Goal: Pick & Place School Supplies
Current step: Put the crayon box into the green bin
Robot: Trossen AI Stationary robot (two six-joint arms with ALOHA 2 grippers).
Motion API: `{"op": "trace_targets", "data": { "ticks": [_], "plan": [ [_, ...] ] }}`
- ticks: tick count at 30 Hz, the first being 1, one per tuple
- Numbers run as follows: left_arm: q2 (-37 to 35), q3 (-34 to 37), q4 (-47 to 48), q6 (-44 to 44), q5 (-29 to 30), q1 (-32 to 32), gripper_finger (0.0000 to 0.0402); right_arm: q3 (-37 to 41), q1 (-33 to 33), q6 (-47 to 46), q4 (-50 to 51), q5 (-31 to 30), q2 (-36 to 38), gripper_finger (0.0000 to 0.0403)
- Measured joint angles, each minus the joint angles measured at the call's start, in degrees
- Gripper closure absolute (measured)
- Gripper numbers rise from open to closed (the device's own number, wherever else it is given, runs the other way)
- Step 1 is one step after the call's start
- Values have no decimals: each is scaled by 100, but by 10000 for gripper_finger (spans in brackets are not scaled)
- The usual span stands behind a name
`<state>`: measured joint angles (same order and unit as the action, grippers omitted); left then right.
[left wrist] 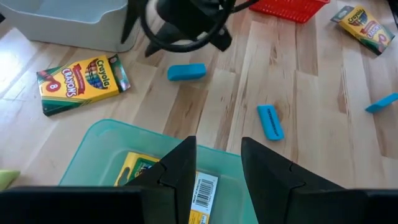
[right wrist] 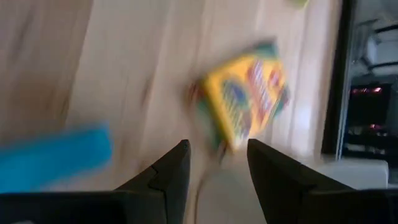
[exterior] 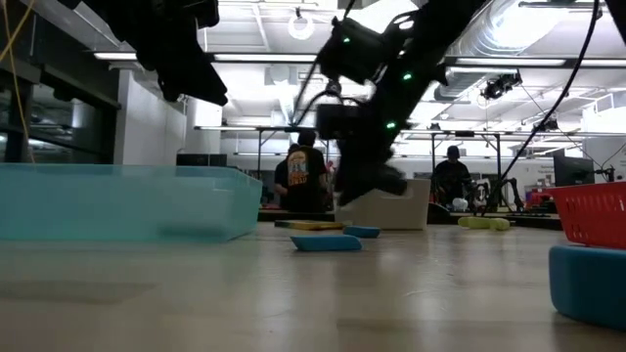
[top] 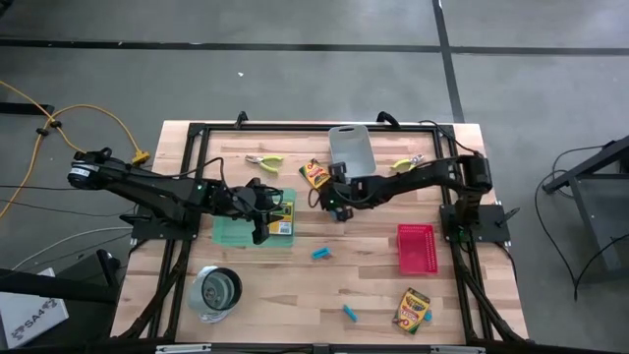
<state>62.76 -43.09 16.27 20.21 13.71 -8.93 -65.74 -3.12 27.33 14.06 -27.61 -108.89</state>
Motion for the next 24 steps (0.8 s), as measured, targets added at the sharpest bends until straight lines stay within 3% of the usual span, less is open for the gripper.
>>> {"op": "trace_targets", "data": {
  "ticks": [6,17,24],
  "plan": [
    [0,0,-2,5,1,0,277,10,-1,43,-185,91,-257,251],
    [0,-1,18,39,0,0,277,39,44,323,-476,-440,-567,251],
    [0,0,16,37,0,0,277,27,39,385,-683,-398,-613,251]
  ]
}}
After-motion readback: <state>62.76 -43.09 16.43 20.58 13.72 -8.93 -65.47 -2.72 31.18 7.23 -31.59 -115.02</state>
